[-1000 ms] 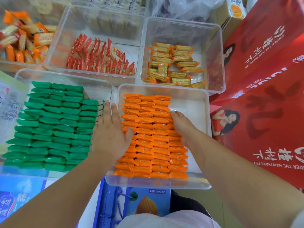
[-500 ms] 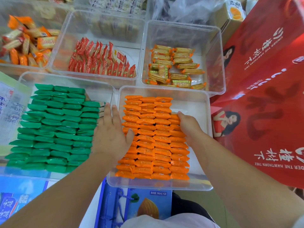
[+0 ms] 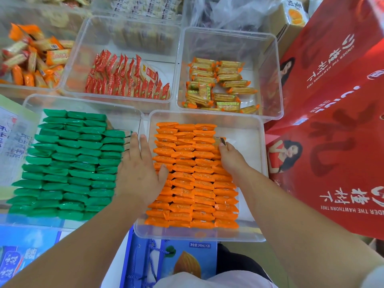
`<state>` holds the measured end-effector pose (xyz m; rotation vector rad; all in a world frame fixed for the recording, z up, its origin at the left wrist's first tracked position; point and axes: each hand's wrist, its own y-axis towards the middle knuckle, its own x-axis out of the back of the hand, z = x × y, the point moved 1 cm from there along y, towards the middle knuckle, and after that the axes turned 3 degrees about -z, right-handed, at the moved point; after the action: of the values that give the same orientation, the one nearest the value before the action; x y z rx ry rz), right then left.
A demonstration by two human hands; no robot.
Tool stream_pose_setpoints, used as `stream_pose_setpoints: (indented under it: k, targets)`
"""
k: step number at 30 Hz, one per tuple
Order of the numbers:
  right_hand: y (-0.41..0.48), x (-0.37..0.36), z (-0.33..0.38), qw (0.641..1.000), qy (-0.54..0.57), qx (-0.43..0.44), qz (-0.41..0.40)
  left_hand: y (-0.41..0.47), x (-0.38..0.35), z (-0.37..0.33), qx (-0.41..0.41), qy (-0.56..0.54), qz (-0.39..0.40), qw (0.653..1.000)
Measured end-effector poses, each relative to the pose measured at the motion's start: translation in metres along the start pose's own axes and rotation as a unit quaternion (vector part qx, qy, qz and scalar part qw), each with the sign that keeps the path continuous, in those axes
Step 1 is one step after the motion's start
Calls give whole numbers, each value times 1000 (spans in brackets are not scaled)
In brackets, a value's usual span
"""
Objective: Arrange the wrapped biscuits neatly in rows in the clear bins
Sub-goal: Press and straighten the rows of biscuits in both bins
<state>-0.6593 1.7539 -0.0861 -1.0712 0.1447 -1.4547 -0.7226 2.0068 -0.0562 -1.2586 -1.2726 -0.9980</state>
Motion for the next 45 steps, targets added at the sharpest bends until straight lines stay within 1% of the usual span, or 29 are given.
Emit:
stream_pose_setpoints:
  k: [2,5,6,7,10,14,15,17,18,20,22,23,24,26,27,29,32,36,38,40,42,43,45]
  targets:
    - [-2,1,2,1000,17,-19,15,0,0,0,1,1,2,1000]
    - [-4,7,7,992,103,-76,23,1,1,0,1,3,6,1000]
    - [-5,8,8,989,123,-76,27,1,1,0,1,3,7,1000]
    - [-6,8,10,991,117,-59,30,0,1,0,1,3,8,1000]
    - [-5,10,11,999,24,15,23,0,1,0,-1,2,6,1000]
    - [-1,19,19,999,-42,19,-20,0,1,0,-1,-4,3,1000]
    - [-2,21,22,996,-66,38,-43,0,1,0,0,-6,3,1000]
    - [-7,23,29,980,-122,124,-98,0,1,0,1,-10,6,1000]
    - [-12,23,33,963,-150,185,-125,1,0,0,3,-12,7,1000]
    - [-21,20,42,915,-200,309,-168,1,0,1,4,-13,9,1000]
    - [-26,14,49,875,-251,383,-154,1,0,1,5,-13,12,1000]
    - [-27,10,51,867,-272,395,-134,1,0,1,6,-14,12,1000]
    - [-26,6,52,869,-283,389,-114,1,0,0,7,-14,13,1000]
    - [-26,-3,50,886,-289,353,-83,0,0,0,9,-14,13,1000]
    - [-27,-8,49,890,-294,339,-79,0,0,-1,9,-14,12,1000]
    - [-30,-18,48,887,-310,331,-88,0,0,-1,10,-13,10,1000]
    - [-35,-27,48,882,-316,335,-96,0,-1,-2,11,-13,8,1000]
    - [-36,-26,48,869,-352,339,-78,1,-1,-1,7,-10,10,1000]
    - [-36,-23,54,847,-403,336,-90,1,0,-1,7,-8,14,1000]
    - [-38,-21,63,798,-478,339,-140,0,1,-1,8,-5,19,1000]
    - [-42,-24,72,758,-508,367,-180,0,1,-1,8,-4,22,1000]
    - [-44,-28,75,749,-502,391,-186,0,2,-1,7,-4,24,1000]
    - [-43,-39,80,752,-467,440,-153,0,3,-1,4,-3,24,1000]
